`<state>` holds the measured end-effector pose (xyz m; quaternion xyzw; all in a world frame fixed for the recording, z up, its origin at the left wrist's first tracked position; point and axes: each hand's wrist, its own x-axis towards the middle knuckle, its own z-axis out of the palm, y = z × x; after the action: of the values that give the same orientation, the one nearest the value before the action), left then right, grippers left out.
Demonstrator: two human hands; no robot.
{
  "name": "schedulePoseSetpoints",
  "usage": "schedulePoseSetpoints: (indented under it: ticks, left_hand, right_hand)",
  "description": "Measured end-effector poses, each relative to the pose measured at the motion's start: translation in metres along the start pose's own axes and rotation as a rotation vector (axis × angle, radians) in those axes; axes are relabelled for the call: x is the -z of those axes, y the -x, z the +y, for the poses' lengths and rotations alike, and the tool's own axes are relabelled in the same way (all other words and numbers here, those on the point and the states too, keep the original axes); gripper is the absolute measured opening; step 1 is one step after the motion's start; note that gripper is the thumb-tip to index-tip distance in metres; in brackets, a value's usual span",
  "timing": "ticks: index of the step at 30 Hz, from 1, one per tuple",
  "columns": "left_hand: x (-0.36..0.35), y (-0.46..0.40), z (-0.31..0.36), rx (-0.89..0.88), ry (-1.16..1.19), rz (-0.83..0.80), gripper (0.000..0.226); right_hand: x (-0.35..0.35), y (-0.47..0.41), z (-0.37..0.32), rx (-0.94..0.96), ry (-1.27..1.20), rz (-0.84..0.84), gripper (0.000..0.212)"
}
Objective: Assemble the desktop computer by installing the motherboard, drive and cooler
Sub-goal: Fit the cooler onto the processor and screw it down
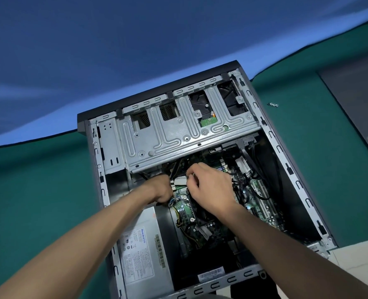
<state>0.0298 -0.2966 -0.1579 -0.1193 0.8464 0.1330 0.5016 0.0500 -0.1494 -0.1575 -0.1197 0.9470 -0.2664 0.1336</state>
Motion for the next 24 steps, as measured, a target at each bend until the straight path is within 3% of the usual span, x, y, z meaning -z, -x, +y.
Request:
schedulePoseSetpoints:
  ticks: [7, 12, 17, 19, 22, 24]
  left_hand:
    - [0.005, 0.012, 0.005, -0.081, 0.0, 0.0, 0.025]
    - [0.005, 0.04, 0.011, -0.177, -0.28, 0.263, 0.017]
    - [-0.004, 0.073, 0.03, -0.455, -0.297, 0.446, 0.014]
    - [-0.017, 0.077, 0.041, -0.515, -0.321, 0.454, 0.029]
    - [-0.036, 0.075, 0.054, -0.445, -0.337, 0.426, 0.07]
    - [-0.046, 0.073, 0.06, -0.389, -0.327, 0.437, 0.081]
  right_hand:
    - [0.042, 0.013, 0.01, 0.113, -0.014, -0.204, 0.024]
    - [0.069, 0.027, 0.025, 0.028, 0.134, -0.265, 0.013]
    - [0.076, 0.039, 0.037, -0.075, 0.253, -0.284, 0.009]
    - [0.078, 0.042, 0.04, -0.086, 0.269, -0.297, 0.012]
    - [0.084, 0.045, 0.044, -0.078, 0.254, -0.289, 0.016]
    - [0.091, 0.045, 0.045, -0.059, 0.231, -0.255, 0.016]
